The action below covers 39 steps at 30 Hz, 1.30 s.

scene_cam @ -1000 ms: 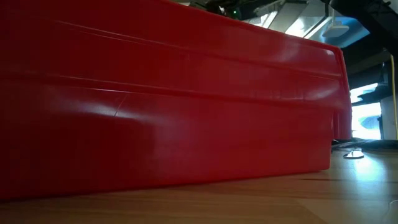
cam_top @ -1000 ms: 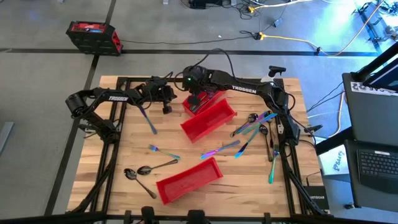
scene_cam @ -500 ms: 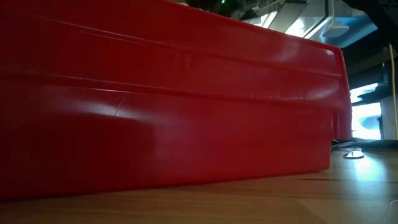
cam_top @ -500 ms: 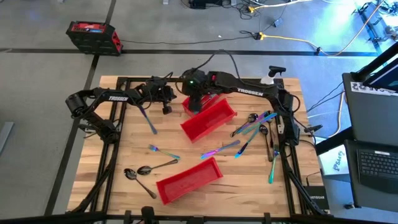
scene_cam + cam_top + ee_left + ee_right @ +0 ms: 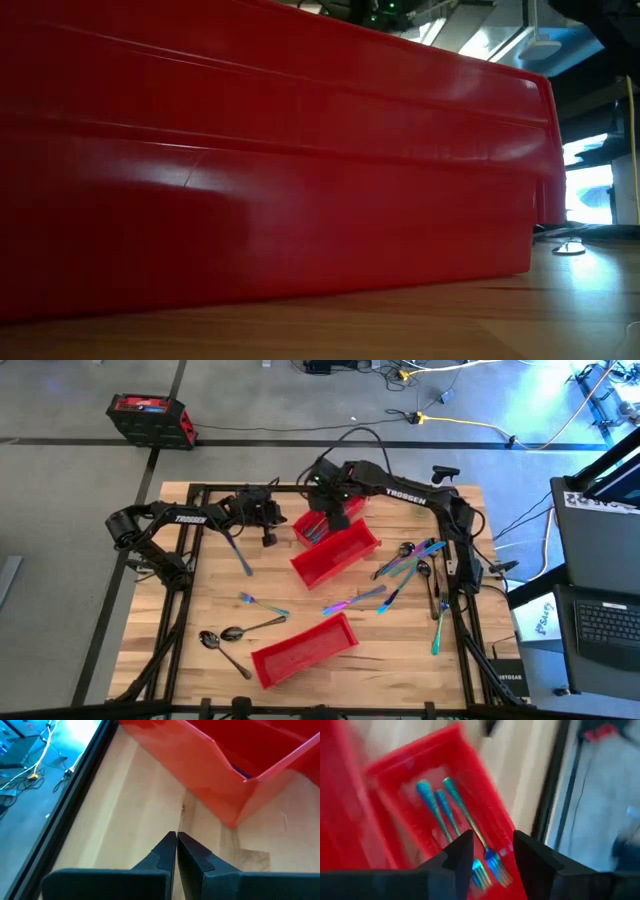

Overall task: Sort silverware
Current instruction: Adjust the red bins

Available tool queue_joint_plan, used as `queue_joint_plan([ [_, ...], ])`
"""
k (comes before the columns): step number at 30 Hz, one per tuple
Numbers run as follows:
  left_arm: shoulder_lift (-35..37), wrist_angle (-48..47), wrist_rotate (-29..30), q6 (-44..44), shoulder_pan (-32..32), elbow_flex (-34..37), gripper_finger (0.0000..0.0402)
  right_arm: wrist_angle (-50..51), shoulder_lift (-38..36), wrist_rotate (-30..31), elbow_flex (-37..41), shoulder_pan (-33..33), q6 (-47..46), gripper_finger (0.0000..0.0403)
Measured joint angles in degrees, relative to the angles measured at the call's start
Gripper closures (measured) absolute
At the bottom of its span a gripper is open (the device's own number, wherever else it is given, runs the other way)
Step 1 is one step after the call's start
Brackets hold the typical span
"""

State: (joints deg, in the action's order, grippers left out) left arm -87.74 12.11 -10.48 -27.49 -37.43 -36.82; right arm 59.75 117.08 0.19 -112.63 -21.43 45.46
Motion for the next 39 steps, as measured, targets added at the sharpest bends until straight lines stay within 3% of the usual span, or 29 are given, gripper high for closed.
queue_joint_plan([
  [3, 0.00, -0.02, 0.04, -0.12, 0.01, 0.00, 0.0402, 0.09, 1.19, -3.40, -0.01, 0.24, 8.90, 0.0300],
  [9, 0.00, -0.63, 0.15, -0.04, -0.07, 0.00, 0.0402, -3.20, 4.90, -6.29, -0.01, -0.04, 13.31, 0.0393],
  [19, 0.00, -0.75, 0.65, -0.37, -0.11, 0.00, 0.0402, -6.18, 9.49, -11.76, -0.01, 1.43, 13.52, 0.0401],
  [23, 0.00, -0.61, 6.53, 0.31, -0.13, 0.00, 0.0402, -10.74, 9.54, -11.96, -0.01, 2.12, 13.50, 0.0402],
  [28, 0.00, -0.56, 9.44, 1.81, -0.13, 0.00, 0.0402, -13.56, 9.54, -12.24, -0.01, 2.34, 13.47, 0.0402],
  [33, 0.26, 2.28, 4.84, 5.23, -1.27, 0.00, 0.0402, -14.15, 10.34, -10.69, -0.04, 2.23, 13.49, 0.0402],
  [39, 0.28, 3.30, 4.63, 5.73, -2.58, 0.00, 0.0402, -13.29, 13.78, -8.34, -0.04, 1.53, 12.93, 0.0403],
])
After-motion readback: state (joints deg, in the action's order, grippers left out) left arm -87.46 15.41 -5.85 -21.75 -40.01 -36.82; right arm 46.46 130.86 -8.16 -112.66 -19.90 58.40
